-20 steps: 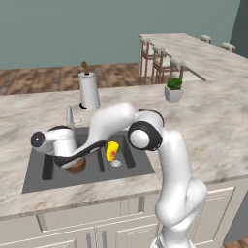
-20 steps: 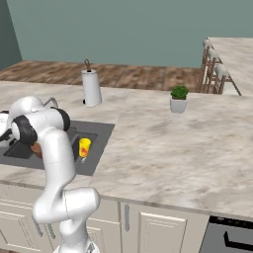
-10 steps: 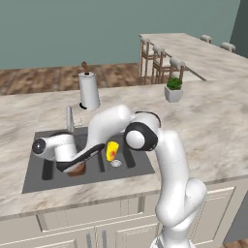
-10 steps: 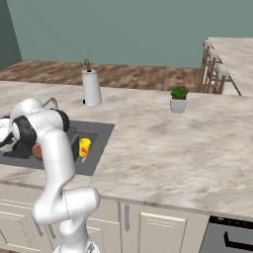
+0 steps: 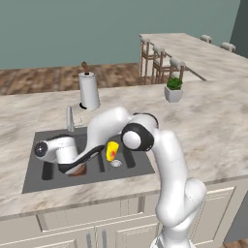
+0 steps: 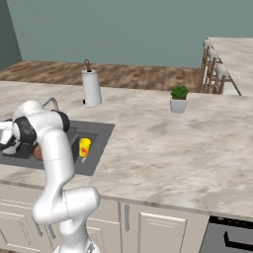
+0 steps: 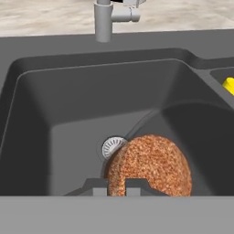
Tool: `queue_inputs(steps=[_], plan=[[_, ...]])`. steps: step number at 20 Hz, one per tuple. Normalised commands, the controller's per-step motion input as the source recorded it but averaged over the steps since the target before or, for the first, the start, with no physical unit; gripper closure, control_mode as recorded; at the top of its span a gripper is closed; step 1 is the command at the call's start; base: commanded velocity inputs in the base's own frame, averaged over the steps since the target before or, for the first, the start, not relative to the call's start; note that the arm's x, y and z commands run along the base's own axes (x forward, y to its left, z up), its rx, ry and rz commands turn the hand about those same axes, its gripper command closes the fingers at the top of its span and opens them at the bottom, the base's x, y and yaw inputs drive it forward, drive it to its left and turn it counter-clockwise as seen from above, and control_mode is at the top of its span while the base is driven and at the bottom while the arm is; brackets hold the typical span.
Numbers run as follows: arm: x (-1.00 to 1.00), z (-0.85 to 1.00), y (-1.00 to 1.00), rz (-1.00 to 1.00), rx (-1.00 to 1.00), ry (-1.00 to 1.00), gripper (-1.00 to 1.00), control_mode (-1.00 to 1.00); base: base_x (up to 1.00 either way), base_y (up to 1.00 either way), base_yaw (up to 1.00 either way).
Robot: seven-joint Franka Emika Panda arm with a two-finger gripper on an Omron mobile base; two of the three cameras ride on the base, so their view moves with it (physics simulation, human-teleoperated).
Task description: Place the jar in the left basin and the cup in the right basin of the sink.
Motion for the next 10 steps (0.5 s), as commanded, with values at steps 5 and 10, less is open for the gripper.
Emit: queue_inputs(steps=[5,10], plan=[[0.27,-0.34,0.0,0.0,0.0,0.0,1.0,-1.0,0.0,0.0,0.0],[0.28,-0.39,0.0,0.0,0.0,0.0,1.0,-1.0,0.0,0.0,0.0]])
